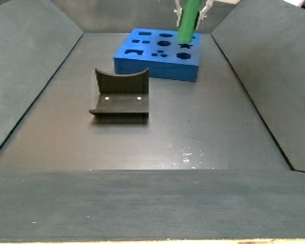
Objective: Pick up the hexagon object. Move up. Move to above the board. Insert the hexagon object.
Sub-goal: Insert the hexagon object.
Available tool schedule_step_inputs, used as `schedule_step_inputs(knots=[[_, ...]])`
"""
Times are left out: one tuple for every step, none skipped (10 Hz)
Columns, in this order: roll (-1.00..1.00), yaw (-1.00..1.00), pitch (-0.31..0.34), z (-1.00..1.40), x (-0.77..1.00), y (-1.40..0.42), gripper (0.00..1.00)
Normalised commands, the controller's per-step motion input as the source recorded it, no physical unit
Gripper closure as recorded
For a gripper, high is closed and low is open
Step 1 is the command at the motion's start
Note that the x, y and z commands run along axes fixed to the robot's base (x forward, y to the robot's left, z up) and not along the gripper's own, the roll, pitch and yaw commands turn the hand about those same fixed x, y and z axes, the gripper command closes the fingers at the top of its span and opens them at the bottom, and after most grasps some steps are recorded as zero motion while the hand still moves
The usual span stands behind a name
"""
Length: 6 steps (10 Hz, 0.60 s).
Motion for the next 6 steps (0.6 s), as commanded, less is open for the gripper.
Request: schedule_step_inputs(knots=[[0.05,0.0,0.0,-1.0,0.09,0.0,1.0],[0.0,0.01,0.0,-1.0,0.35,-0.01,1.0],[0.0,0.17,-0.009,-1.0,0.61,-0.33,1.0],[0.18,-0.03,-0.051,-1.0,0.06,-0.71,1.0],[0.07,0.0,-0.009,-1.0,0.17,-0.56,1.0],[0.13,0.0,-0.029,-1.0,0.11,-0.67,1.0]])
